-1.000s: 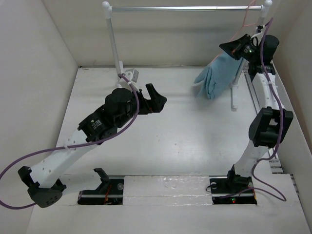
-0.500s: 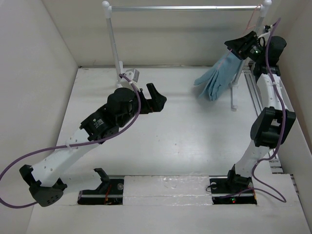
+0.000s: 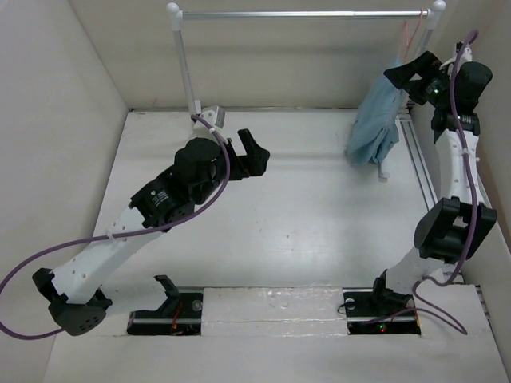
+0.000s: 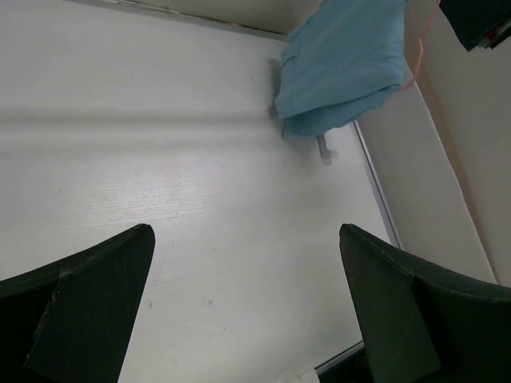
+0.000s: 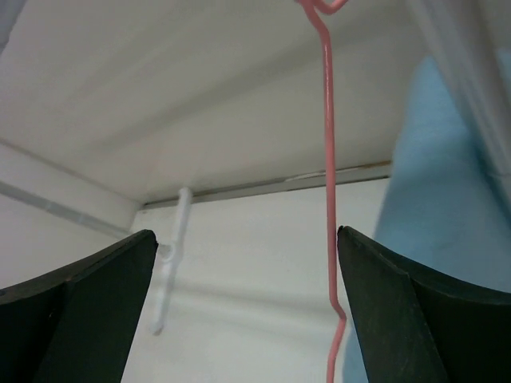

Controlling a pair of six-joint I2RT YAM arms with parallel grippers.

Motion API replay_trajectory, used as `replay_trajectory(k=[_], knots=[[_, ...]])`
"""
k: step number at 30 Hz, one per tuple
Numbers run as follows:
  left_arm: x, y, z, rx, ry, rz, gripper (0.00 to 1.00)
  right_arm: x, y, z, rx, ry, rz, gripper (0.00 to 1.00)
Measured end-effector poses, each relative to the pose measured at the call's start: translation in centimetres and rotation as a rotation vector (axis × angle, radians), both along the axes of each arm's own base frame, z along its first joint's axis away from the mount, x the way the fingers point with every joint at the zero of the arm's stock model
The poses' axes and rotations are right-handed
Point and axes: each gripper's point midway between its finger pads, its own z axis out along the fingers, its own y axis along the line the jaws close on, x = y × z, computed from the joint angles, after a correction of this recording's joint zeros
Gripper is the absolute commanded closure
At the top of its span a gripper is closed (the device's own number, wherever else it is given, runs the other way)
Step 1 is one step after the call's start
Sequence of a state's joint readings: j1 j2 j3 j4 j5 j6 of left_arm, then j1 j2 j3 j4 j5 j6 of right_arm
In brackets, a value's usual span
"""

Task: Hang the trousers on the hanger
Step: Place the hanger at the clothesline, then reset both arms

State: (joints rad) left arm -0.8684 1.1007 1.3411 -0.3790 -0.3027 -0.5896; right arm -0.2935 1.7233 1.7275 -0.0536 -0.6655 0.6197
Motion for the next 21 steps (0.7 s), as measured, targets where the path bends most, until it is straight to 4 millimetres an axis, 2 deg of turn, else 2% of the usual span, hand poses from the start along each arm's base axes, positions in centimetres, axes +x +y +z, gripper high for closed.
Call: replay_trajectory(k=[5, 8, 11, 14, 17, 19, 21], knots=[[0.8, -0.3, 2.0, 0.000, -0.034, 0.011, 0.01, -5.4, -1.8, 2.7, -0.155, -0.041, -0.205, 0.00], [1.0, -0.5, 2.7, 0.004, -0.056, 0.008, 0.01, -8.8, -2.7, 3.5, -0.218, -0.072, -0.310, 0.00], [1.3, -0.5, 2.8, 0.019, -0.072, 0.007, 0.01, -12.1, -3.0, 2.2, -0.259, -0.069, -0.384, 0.00], [1.7, -0.7, 2.3, 0.043, -0.073, 0.010, 0.01, -14.9, -1.8, -1.5, -0.281, -0.030, -0.395, 0.00], [2.0, -0.9, 1.3, 0.066, -0.057, 0.017, 0.01, -18.0, 1.3, -8.1, -0.290, 0.074, -0.323, 0.02], [1.8, -0.6, -0.2, 0.090, -0.038, 0.019, 0.01, -20.4, 3.2, -12.1, -0.303, 0.135, -0.267, 0.02], [1.4, -0.1, -2.7, 0.125, -0.006, 0.016, 0.01, -23.4, 4.8, -15.9, -0.322, 0.204, -0.211, 0.03]])
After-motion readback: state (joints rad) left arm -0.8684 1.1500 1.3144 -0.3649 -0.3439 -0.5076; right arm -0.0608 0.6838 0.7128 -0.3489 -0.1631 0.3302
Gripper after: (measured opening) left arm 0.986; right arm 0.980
